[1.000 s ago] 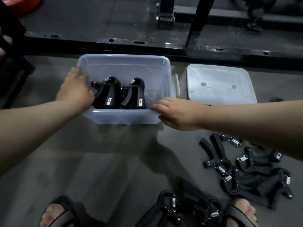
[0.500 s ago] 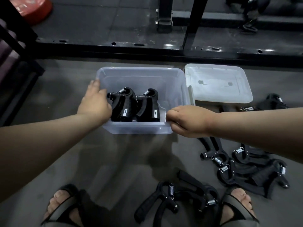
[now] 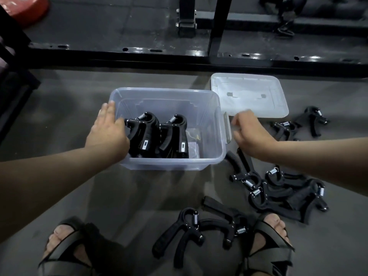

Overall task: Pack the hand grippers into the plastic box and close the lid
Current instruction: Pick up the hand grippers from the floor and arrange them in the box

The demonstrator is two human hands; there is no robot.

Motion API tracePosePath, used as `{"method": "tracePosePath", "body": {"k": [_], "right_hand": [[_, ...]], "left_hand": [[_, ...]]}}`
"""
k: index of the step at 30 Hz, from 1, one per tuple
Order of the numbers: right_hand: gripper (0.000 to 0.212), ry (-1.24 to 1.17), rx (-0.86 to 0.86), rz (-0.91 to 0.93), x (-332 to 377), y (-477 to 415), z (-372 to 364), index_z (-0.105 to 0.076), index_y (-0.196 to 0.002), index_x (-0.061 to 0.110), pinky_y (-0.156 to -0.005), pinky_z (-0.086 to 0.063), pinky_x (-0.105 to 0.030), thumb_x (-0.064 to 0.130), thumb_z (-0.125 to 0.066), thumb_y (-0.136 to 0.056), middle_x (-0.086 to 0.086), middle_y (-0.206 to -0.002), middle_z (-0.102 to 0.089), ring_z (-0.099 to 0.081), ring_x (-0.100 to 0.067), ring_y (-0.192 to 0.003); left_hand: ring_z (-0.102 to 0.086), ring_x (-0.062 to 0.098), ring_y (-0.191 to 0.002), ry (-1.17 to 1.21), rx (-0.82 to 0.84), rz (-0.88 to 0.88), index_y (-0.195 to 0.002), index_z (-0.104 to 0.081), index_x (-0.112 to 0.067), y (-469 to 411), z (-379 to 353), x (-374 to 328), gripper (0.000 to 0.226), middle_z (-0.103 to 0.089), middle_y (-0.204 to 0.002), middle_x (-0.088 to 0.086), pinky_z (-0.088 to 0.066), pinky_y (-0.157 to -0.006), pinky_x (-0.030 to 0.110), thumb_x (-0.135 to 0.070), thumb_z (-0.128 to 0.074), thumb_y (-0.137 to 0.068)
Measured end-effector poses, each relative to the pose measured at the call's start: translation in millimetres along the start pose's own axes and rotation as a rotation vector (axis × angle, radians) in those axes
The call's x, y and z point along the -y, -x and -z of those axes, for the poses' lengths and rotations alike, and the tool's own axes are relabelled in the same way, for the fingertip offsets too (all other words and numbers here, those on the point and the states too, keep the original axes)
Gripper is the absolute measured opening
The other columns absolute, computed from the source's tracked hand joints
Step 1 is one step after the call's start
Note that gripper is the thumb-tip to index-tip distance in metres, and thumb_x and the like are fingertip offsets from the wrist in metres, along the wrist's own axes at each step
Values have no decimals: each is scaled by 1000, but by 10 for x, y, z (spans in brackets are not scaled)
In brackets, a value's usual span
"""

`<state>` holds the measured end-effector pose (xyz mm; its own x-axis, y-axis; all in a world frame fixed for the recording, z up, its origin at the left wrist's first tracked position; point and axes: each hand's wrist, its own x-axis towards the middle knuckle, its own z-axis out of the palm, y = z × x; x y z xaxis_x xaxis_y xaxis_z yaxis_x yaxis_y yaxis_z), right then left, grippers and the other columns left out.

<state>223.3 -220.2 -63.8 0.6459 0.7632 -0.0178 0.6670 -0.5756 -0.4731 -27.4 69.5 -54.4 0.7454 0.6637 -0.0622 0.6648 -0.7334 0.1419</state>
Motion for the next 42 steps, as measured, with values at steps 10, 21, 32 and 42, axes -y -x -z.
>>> {"method": "tracePosePath", "body": {"k": [10, 21, 32, 42], "right_hand": [[63, 850, 621, 32, -354, 128, -609, -31, -144, 22, -98, -36, -43, 45, -51, -89, -12, -133, -39, -40, -34, -121], [70, 494, 781, 53, -35, 8, -491, -44, -137, 28, -93, -51, -39, 46, -40, -69, -2, -124, -62, -60, -30, -113], [12, 406, 593, -129, 73, -39, 404, -54, -88, 25, -54, -36, -14, 36, -60, -91, 13, -74, -59, -54, -1, -63], [61, 152, 793, -722, -100, 390, -180, -49, -109, 9, -48, -47, -23, 67, -42, -91, -10, -77, -54, -51, -21, -53]], "left_hand": [[7, 27, -151, -37, -8, -11, -127, -53, -5, 20, -3, -23, 42, 8, -163, 13, -7, -122, 42, -14, -54, -86], [12, 26, -150, -144, 7, -119, -122, -53, -3, -36, -16, 29, 42, 6, -163, 15, 3, -122, 43, -15, -51, -82], [17, 25, -149, -166, 48, -105, -123, -50, -8, -37, 8, 6, 40, 11, -163, 12, 6, -122, 43, -16, -45, -85], [16, 26, -150, -175, 33, -111, -128, -51, -7, -36, -13, 3, 46, 8, -163, 12, 8, -122, 41, -19, -47, -83]]}}
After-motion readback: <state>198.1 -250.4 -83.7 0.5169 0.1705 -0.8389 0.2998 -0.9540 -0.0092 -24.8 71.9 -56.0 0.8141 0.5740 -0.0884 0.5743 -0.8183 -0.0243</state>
